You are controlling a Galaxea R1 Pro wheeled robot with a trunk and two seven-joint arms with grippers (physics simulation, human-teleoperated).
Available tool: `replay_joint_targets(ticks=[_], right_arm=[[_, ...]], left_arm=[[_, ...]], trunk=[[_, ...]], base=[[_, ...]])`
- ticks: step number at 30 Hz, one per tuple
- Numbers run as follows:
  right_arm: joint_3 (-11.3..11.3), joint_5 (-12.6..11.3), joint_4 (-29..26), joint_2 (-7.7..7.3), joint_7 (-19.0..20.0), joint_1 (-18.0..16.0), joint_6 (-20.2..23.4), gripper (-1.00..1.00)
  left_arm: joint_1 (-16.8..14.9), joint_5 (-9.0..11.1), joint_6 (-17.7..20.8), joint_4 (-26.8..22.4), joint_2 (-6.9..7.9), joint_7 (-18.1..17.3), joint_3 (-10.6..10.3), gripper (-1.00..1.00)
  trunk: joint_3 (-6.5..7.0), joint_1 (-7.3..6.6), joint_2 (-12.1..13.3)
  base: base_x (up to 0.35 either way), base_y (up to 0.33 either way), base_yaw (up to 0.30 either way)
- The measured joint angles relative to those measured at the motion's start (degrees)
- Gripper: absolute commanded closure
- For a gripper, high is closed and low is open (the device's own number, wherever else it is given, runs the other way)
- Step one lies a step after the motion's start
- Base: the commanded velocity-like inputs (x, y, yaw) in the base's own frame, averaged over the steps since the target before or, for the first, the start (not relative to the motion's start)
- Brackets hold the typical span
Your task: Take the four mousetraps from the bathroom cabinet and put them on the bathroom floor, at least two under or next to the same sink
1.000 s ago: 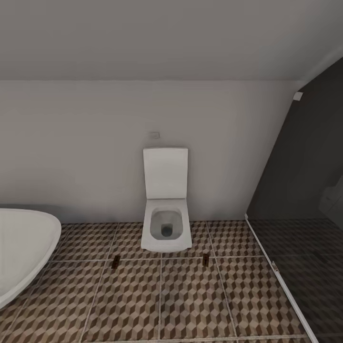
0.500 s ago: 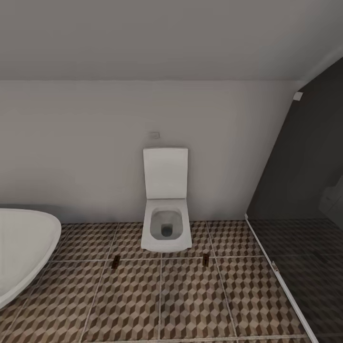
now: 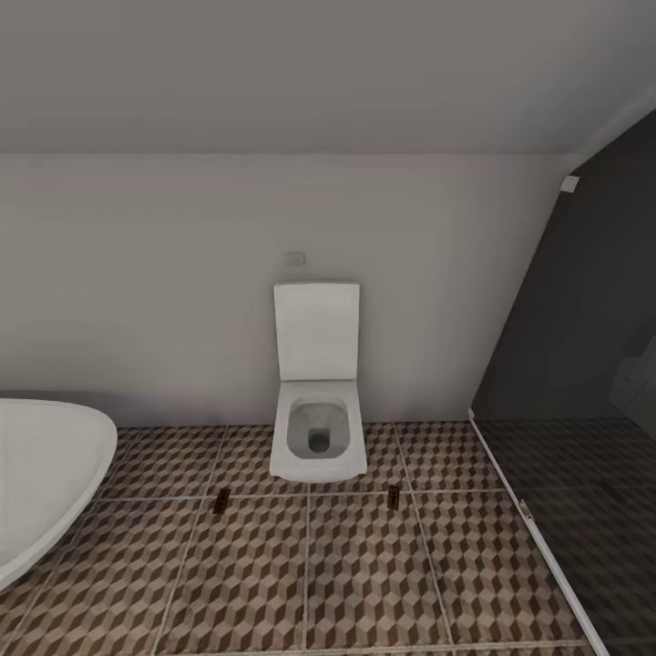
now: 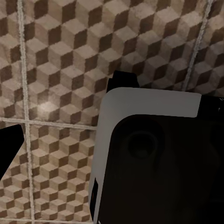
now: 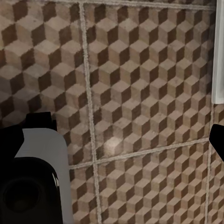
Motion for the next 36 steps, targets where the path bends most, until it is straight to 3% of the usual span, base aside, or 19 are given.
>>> replay_joint_targets(ticks=[36], right_arm=[[0.0, 0.0, 0.0, -0.01, 0.0, 0.0, 0.0, -1.0]], left_arm=[[0.0, 0.0, 0.0, 0.0, -0.02, 0.0, 0.0, -1.0]], trunk=[[0.0, 0.0, 0.0]], base=[[0.0, 0.0, 0.0]])
